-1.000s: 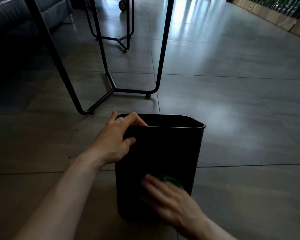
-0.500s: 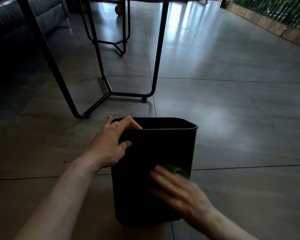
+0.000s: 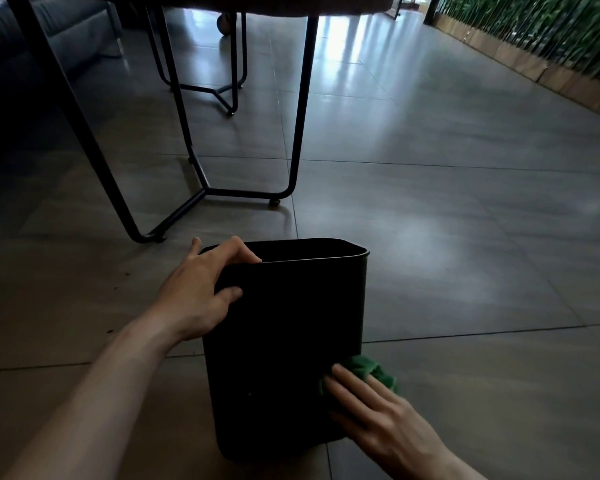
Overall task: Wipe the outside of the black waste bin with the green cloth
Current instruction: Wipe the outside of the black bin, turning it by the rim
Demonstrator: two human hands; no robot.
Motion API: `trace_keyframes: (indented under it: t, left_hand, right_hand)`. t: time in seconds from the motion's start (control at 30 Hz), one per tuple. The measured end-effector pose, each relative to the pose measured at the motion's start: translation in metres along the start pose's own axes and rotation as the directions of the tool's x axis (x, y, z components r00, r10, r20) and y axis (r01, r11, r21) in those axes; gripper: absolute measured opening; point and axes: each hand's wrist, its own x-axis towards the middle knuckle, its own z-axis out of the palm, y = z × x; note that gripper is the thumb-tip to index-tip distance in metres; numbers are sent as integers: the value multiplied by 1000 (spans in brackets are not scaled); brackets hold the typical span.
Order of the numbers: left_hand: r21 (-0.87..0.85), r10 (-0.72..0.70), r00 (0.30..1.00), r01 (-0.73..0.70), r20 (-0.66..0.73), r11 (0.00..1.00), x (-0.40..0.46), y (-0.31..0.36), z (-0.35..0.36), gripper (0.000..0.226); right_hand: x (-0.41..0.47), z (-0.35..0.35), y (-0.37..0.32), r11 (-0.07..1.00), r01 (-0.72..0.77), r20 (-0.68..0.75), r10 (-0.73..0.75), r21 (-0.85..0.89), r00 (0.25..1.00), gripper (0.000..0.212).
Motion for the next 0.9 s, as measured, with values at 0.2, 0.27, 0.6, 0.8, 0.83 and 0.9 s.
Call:
trace_keyframes:
  t: [0.2, 0.27, 0.6, 0.8, 0.83, 0.9]
  left_hand:
    - [-17, -34, 999, 34, 17, 999, 1, -4, 1, 46]
    - [-11, -24, 999, 24, 24, 1000, 1, -3, 0, 46]
    - [-20, 13, 995, -11, 97, 1000, -14, -4, -24, 43]
    - [-11, -8, 997, 9, 79, 1000, -19, -16, -31, 37]
    - [-13, -15, 999, 16, 41, 1000, -19, -18, -30, 37]
    - [-5, -53, 997, 53, -49, 999, -18, -25, -30, 36]
  right_hand:
    - [9, -63, 53, 459, -701, 98, 796, 546, 597, 35]
    - [18, -88, 89, 72, -758, 214, 938, 648, 272, 23]
    - [78, -102, 144, 578, -772, 435, 643, 264, 630, 56]
    - [108, -98, 139, 812, -548, 437, 428, 199, 792, 29]
    - [110, -101, 138, 827, -523, 446, 396, 206, 803, 24]
    - [113, -107, 134, 853, -470, 470, 328, 224, 820, 19]
